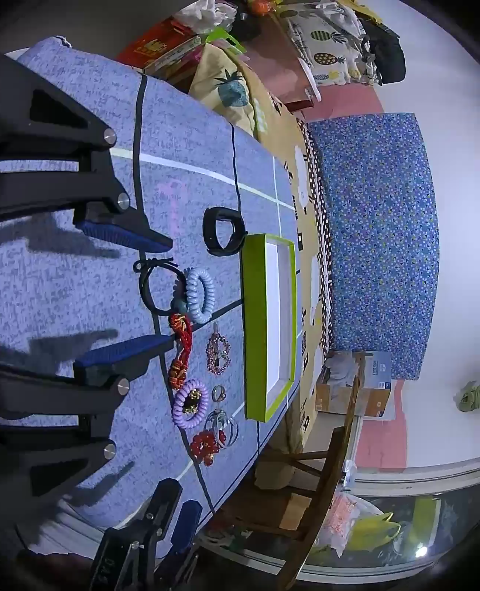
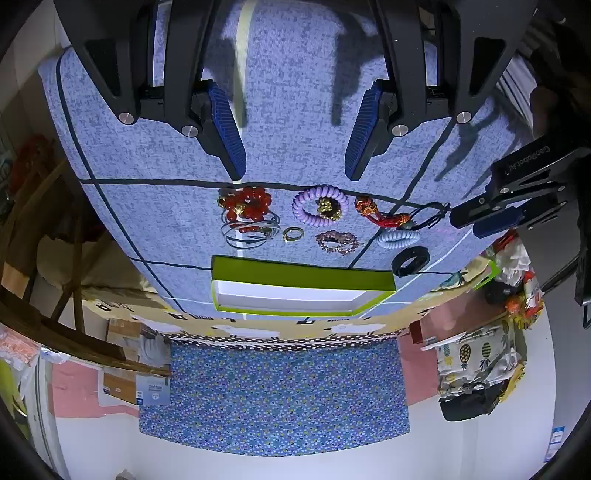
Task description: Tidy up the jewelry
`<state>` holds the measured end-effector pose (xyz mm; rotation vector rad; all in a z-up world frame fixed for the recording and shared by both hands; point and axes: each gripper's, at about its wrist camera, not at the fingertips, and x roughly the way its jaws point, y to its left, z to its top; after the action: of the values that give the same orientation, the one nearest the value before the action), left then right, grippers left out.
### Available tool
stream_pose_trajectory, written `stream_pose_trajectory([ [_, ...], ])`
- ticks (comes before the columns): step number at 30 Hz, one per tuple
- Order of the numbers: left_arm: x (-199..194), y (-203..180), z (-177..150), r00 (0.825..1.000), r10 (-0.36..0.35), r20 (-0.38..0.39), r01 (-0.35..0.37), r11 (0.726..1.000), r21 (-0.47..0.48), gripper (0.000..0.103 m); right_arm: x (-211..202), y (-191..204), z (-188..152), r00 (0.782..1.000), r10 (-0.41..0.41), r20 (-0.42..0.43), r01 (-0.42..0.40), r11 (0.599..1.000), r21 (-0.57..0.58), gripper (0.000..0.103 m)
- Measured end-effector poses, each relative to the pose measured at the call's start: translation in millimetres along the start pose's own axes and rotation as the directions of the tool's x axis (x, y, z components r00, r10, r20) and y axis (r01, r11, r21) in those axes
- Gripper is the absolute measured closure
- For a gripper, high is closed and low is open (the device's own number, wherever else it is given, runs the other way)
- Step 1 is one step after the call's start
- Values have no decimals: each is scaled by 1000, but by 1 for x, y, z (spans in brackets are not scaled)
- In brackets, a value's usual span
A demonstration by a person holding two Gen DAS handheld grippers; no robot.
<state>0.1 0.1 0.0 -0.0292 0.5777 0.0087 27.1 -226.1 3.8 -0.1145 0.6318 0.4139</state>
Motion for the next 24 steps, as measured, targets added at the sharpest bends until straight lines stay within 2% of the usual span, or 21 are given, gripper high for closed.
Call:
stream_pose_trajectory([
  [24, -1, 2, 1, 1000, -12, -8, 12, 1000, -23, 54, 0, 1, 1, 1000, 0, -2, 0, 1000, -1, 47],
])
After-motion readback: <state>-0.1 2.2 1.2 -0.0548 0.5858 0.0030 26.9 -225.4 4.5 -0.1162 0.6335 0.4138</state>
